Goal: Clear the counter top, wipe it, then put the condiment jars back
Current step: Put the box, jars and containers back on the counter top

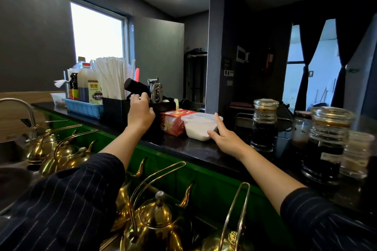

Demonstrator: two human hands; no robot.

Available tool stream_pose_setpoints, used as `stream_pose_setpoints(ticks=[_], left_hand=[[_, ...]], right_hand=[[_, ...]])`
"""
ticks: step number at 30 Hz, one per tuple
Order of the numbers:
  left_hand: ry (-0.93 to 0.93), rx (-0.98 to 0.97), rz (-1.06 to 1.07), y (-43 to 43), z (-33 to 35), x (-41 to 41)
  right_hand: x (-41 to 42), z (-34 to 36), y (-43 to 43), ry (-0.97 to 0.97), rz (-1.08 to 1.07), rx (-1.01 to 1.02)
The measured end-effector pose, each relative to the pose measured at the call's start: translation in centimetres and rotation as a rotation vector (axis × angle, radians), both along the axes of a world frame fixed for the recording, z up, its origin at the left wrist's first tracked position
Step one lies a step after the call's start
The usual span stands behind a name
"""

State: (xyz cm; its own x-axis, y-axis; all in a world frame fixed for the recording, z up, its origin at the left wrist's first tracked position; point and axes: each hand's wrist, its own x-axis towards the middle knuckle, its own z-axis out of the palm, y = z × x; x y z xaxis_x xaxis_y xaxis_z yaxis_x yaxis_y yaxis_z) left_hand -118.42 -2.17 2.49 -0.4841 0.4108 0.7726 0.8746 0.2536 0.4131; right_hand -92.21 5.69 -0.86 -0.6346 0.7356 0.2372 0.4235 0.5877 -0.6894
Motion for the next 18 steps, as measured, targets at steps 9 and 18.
stream_pose_setpoints(ticks=[9, 18], left_hand=[[0.157, -0.193, -0.295, 2.1, -2.5, 4.5], [-0.049, -0.146, -0.316, 2.0, -2.4, 4.2]], right_hand=[[0.1, -0.2, 0.4, 0.018, -0.023, -0.005], [0.0, -0.2, 0.7, 0.052, 0.008, 0.002]])
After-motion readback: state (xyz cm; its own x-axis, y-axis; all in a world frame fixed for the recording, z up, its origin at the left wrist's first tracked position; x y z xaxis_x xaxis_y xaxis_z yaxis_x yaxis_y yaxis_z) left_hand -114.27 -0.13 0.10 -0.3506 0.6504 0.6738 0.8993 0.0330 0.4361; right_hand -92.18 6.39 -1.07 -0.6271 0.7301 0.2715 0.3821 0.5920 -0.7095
